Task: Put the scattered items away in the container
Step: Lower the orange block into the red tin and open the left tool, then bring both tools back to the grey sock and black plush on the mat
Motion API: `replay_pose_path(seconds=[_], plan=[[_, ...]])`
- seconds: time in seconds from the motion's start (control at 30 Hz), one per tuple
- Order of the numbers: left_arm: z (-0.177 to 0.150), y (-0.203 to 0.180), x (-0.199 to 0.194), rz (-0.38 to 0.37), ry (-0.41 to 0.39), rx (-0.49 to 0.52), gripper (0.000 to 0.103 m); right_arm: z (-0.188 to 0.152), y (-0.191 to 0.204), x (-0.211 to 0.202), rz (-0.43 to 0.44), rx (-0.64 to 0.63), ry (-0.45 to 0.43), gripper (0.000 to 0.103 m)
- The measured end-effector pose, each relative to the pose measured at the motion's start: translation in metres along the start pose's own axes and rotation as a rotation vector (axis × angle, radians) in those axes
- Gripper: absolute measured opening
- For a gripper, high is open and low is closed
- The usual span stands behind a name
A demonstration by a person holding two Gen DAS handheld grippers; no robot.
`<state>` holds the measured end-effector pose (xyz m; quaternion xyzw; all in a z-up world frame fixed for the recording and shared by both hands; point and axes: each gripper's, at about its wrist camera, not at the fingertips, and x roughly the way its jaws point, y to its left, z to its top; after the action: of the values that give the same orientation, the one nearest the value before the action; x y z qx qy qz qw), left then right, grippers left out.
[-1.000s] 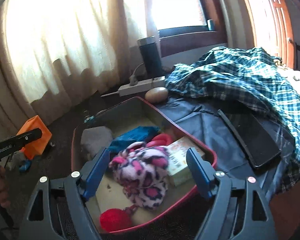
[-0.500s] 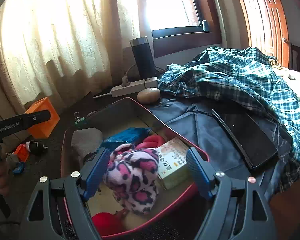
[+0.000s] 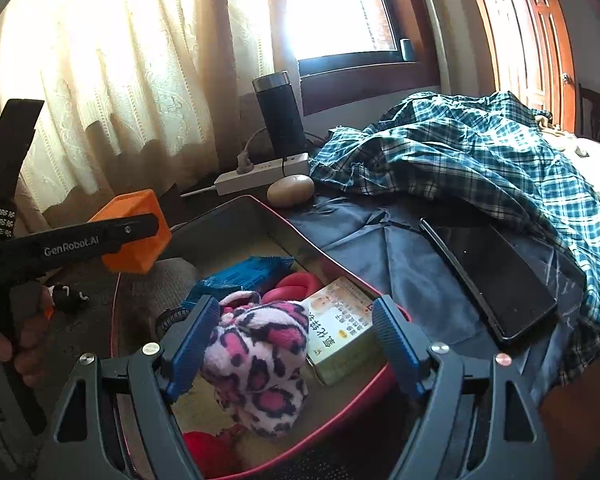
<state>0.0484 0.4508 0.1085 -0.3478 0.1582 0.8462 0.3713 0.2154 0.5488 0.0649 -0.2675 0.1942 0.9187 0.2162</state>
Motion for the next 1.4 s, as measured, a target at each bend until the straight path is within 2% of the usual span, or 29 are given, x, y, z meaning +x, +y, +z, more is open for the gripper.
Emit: replay_pose_path(seconds=[0.07, 0.37, 0.63, 1.03, 1.2, 1.4], plan=[[0.000, -0.001, -0.004, 0.004, -0.013, -0.004, 0.082, 0.000, 0.001, 0.000, -0.002, -0.003, -0.001, 0.082], [-0.002, 0.008, -0.021, 0.024, -0.047, -0.017, 0.082, -0.001, 0.005, -0.006, -0.002, -0.006, -0.011, 0.082], [-0.011, 0.035, -0.039, 0.061, -0.055, -0.063, 0.082, -0.001, 0.015, -0.016, 0.005, -0.017, -0.026, 0.082], [-0.038, 0.103, -0.077, 0.127, -0.085, -0.189, 0.083, -0.007, 0.052, -0.029, 0.042, -0.051, -0.026, 0.082], [-0.055, 0.143, -0.093, 0.159, -0.086, -0.276, 0.083, -0.011, 0.075, -0.031, 0.067, -0.087, -0.014, 0.082], [-0.083, 0.195, -0.120, 0.245, -0.106, -0.357, 0.083, -0.022, 0.113, -0.027, 0.121, -0.148, 0.020, 0.082]])
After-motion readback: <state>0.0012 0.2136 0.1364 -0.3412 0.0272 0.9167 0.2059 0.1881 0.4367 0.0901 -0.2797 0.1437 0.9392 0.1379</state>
